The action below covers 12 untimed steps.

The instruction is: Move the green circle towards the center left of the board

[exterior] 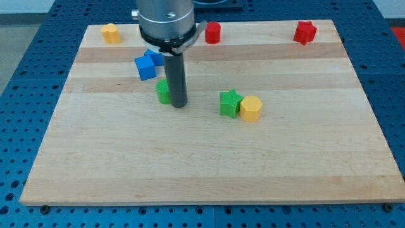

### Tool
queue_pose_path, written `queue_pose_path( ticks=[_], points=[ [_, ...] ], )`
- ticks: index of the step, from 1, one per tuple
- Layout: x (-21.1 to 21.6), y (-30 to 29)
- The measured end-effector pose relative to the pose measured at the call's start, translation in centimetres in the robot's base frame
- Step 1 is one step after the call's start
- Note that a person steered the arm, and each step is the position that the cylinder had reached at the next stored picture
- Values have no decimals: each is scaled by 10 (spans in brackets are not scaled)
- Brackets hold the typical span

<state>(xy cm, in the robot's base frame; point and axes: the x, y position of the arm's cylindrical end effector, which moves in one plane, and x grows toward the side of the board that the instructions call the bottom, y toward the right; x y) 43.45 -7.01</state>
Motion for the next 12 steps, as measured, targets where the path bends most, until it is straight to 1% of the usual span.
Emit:
queue_pose_path(
  ticks=[3,5,9,10,12],
  points=[
    [-37,-7],
    [-54,-10],
    [-54,-100],
    [-49,-113],
    [-48,-117]
  ],
)
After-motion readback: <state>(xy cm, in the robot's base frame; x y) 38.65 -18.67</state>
